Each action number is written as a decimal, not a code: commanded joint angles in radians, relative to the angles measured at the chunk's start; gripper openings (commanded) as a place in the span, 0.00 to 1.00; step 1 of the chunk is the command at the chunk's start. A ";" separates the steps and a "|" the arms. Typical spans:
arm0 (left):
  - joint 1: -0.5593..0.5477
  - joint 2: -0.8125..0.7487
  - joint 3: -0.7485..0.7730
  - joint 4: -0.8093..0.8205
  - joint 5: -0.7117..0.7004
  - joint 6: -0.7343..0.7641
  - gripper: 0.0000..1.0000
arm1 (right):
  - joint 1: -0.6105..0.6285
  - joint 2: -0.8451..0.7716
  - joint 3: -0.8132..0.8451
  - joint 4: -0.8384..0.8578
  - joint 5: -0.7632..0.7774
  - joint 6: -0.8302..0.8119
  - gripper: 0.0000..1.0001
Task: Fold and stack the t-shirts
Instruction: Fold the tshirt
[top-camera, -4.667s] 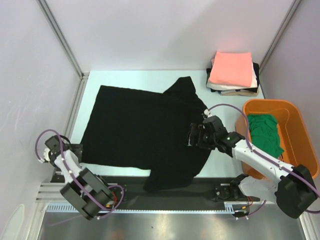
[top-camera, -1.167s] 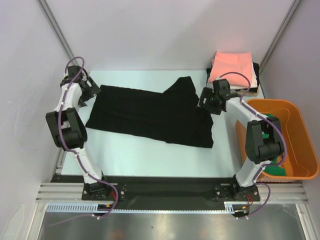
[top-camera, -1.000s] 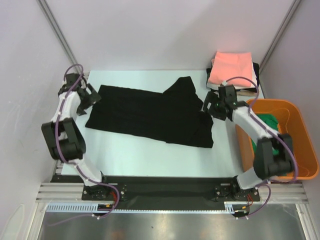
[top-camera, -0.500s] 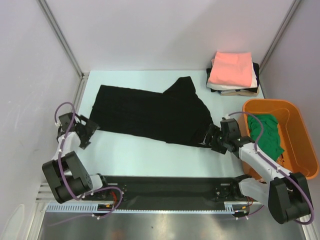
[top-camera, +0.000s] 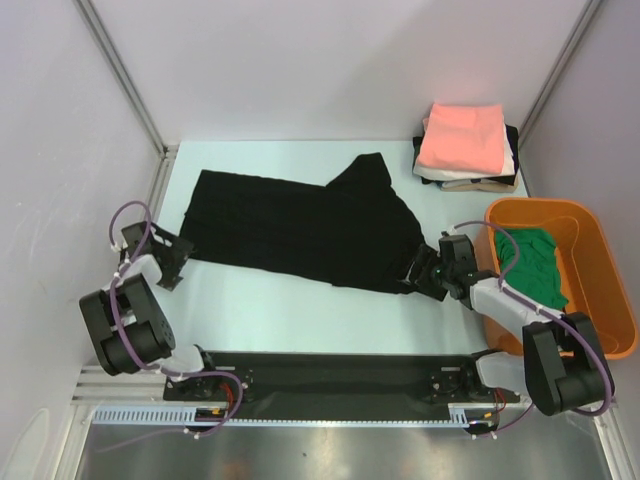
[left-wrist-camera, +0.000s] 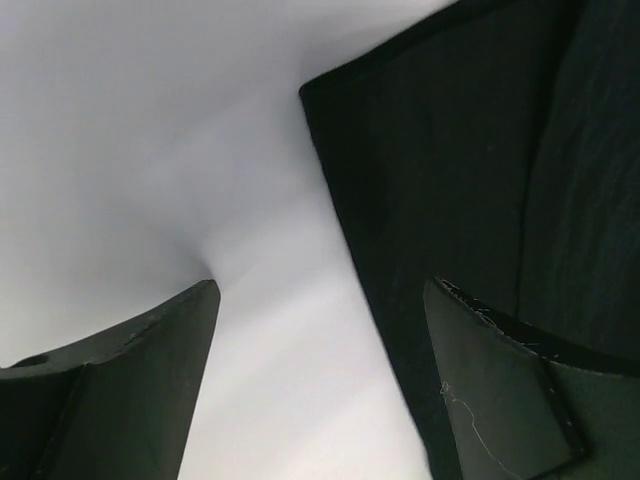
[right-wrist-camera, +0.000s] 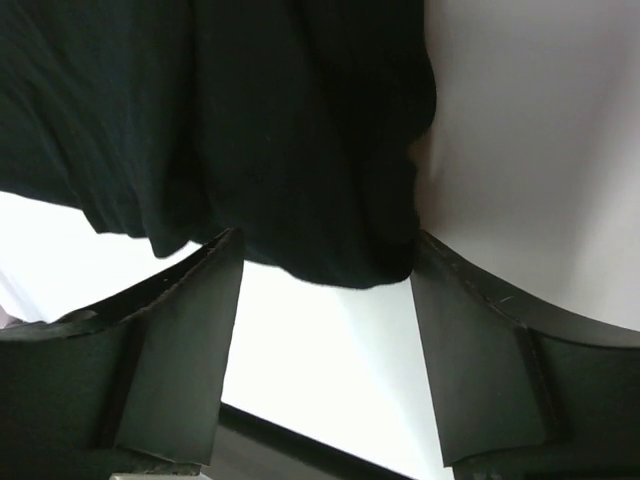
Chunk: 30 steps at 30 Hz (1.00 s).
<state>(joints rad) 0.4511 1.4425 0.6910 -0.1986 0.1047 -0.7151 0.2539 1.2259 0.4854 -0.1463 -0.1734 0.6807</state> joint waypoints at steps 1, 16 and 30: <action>-0.017 0.041 0.033 0.073 -0.042 -0.047 0.90 | -0.011 0.030 -0.018 0.056 0.006 -0.015 0.70; -0.098 0.246 0.183 0.094 -0.045 -0.086 0.02 | -0.105 0.154 0.154 0.037 -0.037 -0.075 0.02; 0.069 -0.278 -0.036 -0.140 -0.014 -0.023 0.00 | -0.165 0.086 0.260 -0.151 -0.005 -0.130 0.00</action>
<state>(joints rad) 0.4915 1.2533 0.6823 -0.2790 0.1104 -0.7845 0.1070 1.3788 0.7547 -0.2428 -0.2184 0.5804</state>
